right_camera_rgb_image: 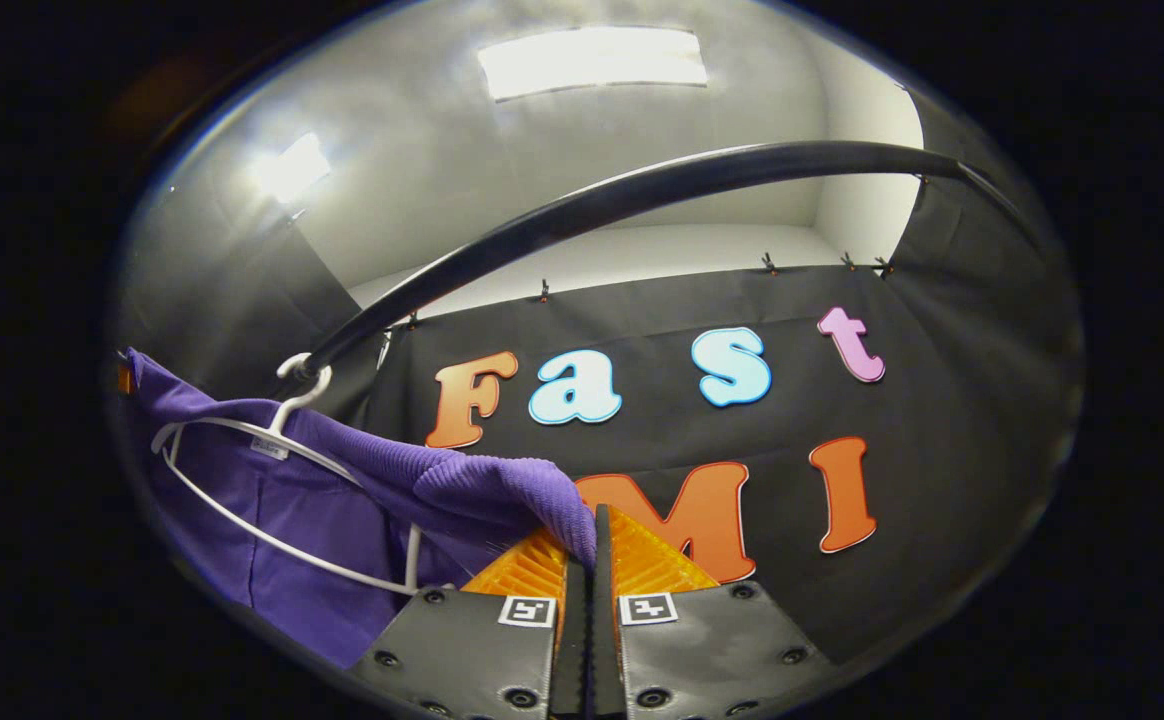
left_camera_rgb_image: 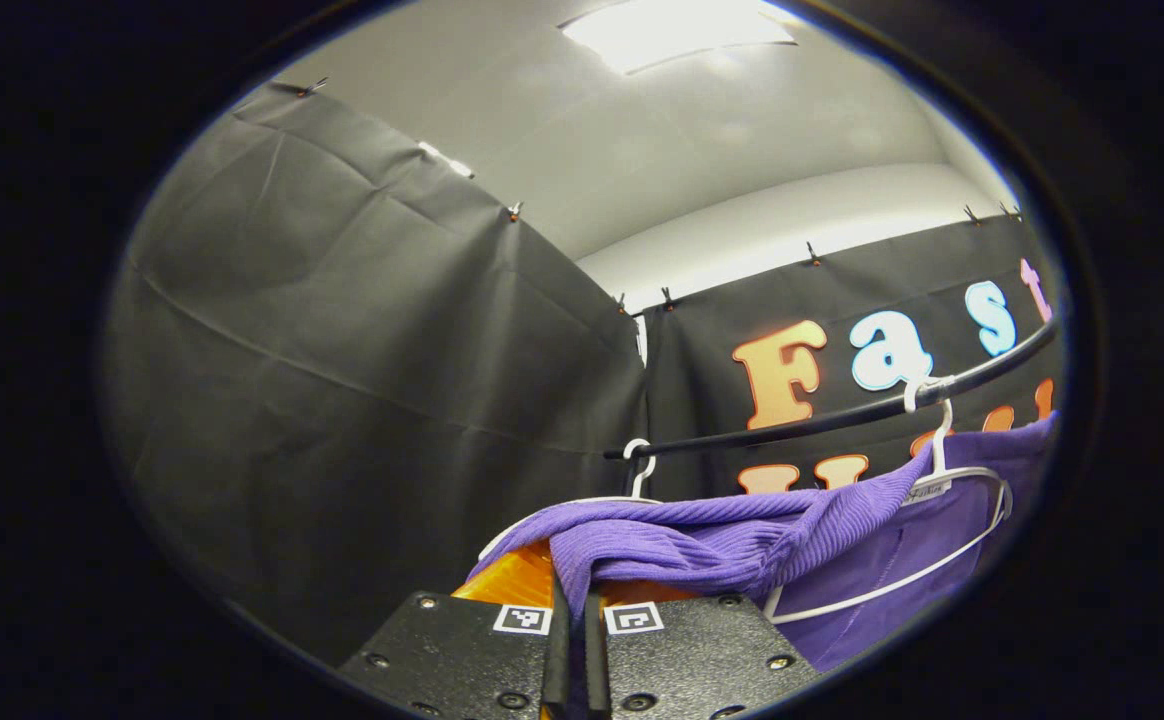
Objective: Grasp the clothes on the hanger with both hands and then place them into the laundry hamper below.
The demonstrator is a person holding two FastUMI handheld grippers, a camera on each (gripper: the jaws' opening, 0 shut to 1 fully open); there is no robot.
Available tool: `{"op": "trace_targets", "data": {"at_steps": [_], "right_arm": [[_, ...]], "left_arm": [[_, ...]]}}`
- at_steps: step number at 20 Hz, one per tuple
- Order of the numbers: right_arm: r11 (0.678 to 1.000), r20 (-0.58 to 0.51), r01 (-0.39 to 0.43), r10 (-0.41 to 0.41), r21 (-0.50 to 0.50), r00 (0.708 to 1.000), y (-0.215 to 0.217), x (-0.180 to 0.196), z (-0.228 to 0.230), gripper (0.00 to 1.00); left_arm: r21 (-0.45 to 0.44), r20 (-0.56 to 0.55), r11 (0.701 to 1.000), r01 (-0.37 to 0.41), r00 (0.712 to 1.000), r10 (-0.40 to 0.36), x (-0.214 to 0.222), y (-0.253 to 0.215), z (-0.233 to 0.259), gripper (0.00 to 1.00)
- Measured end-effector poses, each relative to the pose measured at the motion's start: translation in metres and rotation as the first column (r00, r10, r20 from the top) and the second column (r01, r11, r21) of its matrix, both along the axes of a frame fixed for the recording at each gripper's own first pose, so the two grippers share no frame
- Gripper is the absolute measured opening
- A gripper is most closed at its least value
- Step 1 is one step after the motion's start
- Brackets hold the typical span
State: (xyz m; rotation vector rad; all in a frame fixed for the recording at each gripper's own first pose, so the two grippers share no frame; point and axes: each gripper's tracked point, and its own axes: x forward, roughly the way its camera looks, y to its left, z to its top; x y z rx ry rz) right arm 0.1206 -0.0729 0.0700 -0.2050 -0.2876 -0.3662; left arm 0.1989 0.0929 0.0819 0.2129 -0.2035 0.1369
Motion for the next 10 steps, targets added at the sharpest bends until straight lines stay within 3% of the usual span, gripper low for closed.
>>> {"op": "trace_targets", "data": {"at_steps": [2, 5, 8, 10], "right_arm": [[0.999, -0.014, 0.044, -0.044, -0.014, 0.999, -0.009, 0.009, -0.007, 0.10], [0.996, -0.047, 0.074, -0.076, -0.041, 0.996, -0.018, 0.037, -0.017, 0.10], [0.998, -0.081, 0.040, -0.044, -0.047, 0.996, -0.013, 0.061, -0.024, 0.10], [0.997, -0.090, 0.037, -0.044, -0.075, 0.995, -0.012, 0.067, -0.024, 0.10]], "left_arm": [[-0.051, -0.024, 0.999, 0.012, 1.000, -0.013, 0.014, 0.001, -0.017, 0.03], [-0.179, -0.123, 0.984, -0.008, 0.992, -0.014, 0.034, 0.017, -0.062, 0.06], [-0.327, -0.286, 0.945, -0.003, 0.953, -0.096, 0.047, 0.025, -0.130, 0.06], [-0.384, -0.302, 0.923, 0.028, 0.941, -0.154, 0.054, 0.014, -0.149, 0.06]]}}
